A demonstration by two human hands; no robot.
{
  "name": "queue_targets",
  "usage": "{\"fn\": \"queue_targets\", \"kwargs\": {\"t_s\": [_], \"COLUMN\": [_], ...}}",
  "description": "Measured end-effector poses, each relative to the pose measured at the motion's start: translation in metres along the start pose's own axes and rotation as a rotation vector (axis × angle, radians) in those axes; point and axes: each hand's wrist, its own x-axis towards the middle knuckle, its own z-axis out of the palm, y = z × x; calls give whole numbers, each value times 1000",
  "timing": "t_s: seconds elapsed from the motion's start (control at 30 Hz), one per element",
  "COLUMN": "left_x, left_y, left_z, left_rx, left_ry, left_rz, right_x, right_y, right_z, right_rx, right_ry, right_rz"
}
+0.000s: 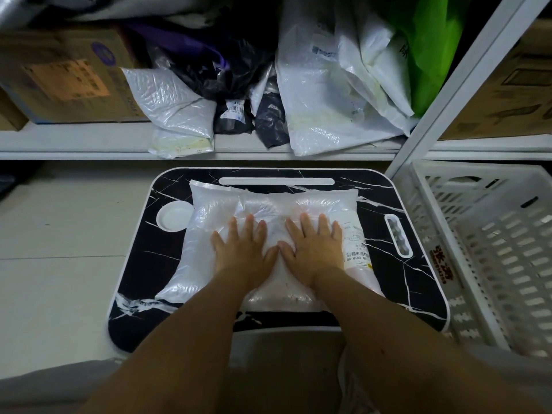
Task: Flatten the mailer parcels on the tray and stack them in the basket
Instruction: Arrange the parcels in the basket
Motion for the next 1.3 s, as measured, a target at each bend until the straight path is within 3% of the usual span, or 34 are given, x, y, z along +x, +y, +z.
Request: {"fn": "queue_targets", "kwargs": {"t_s": [0.43,0.63,0.7,0.8,0.9,1.17,1.3], "left_x": [-5,21,29,33,41,40,31], "left_y": [1,-4,-4,-4,-12,-34,-45], "left_z": [8,-24,-25,-12,-4,-1,1], "left_rx": [-66,-36,45,47,-15,-101,-131], "left_ry": [-7,261,216,64,-17,-46,-44], "left_rz": [-4,-42,-10,28,-35,-257,-342], "right_x": [-1,24,31,37,47,44,43], "right_y": [-2,-17,-26,-27,-20,-10,-5], "right_z": [6,-18,-19,-9,-2,0,-1], "right_rx": [94,140,138,124,160,281,333], "right_ry": [-12,275,293,123,21,-39,-84], "right_rz": [4,72,-18,-127,3,424,441]}}
